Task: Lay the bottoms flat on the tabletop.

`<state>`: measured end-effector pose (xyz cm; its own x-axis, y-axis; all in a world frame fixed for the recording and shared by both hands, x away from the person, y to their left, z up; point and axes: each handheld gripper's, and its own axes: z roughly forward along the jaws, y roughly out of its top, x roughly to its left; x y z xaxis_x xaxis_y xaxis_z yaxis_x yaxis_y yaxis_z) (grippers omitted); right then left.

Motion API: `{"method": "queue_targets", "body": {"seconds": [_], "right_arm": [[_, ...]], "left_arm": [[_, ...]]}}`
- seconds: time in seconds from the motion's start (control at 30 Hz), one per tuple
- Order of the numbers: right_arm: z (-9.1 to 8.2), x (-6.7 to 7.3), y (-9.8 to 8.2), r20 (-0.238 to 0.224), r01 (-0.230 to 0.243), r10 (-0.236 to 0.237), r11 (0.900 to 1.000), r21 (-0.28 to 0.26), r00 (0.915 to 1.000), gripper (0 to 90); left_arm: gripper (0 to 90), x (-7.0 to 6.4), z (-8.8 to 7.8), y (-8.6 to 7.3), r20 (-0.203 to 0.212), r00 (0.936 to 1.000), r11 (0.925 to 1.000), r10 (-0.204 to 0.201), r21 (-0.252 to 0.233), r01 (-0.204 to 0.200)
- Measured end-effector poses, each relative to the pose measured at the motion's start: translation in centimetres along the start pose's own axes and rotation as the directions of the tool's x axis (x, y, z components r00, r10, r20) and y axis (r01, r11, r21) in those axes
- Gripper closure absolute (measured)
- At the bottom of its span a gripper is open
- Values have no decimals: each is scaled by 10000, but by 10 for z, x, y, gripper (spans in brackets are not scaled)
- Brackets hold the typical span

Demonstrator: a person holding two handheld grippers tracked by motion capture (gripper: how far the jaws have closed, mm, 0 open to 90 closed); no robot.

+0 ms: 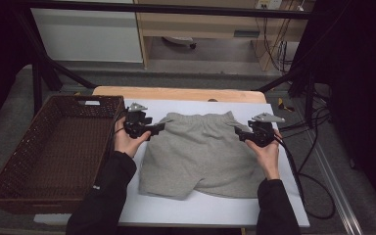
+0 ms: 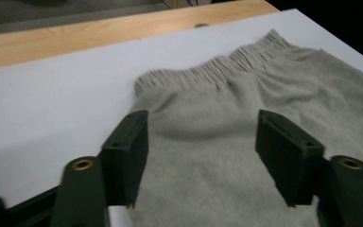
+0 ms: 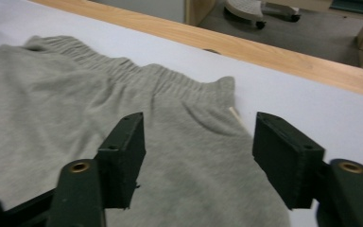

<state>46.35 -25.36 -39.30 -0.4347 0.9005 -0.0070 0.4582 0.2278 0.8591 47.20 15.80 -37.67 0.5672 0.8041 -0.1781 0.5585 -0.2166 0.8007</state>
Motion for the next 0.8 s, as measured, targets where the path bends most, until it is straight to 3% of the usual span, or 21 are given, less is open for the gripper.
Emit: {"method": "queue_targets", "body": {"seconds": [0.1,0.17,0.3,0.37,0.57,0.63,0.73,0.8], "right_arm": [[-12,7,-4,-311,4,-1,10000,98,9995,261],[-19,11,-7,-396,73,-71,10000,50,9992,218],[-29,18,-15,-744,93,-64,9992,385,9972,133],[-34,21,-19,-860,98,-50,9984,552,9963,115],[-50,27,-30,-1148,83,-3,9976,688,9934,63],[-55,29,-34,-1193,-7,90,9976,688,9928,58],[-63,32,-41,-1283,-35,125,9975,701,9917,57],[-66,33,-46,-1268,-25,121,9971,759,9919,60]], "left_arm": [[242,-8,-5,-12,207,9997,10000,96,18,-96],[180,-13,-8,-20,381,9992,9995,87,309,-99],[101,-26,-15,-34,626,9963,9942,596,856,-648],[94,-32,-20,-41,782,9934,9913,838,954,-911],[55,-45,-29,-57,1192,9871,9869,1064,1088,-1195],[41,-49,-31,-62,1457,9817,9829,1225,1195,-1404],[37,-57,-33,-68,1519,9784,9770,1403,1391,-1617],[36,-62,-35,-73,1812,9712,9731,1549,1417,-1817]]}}
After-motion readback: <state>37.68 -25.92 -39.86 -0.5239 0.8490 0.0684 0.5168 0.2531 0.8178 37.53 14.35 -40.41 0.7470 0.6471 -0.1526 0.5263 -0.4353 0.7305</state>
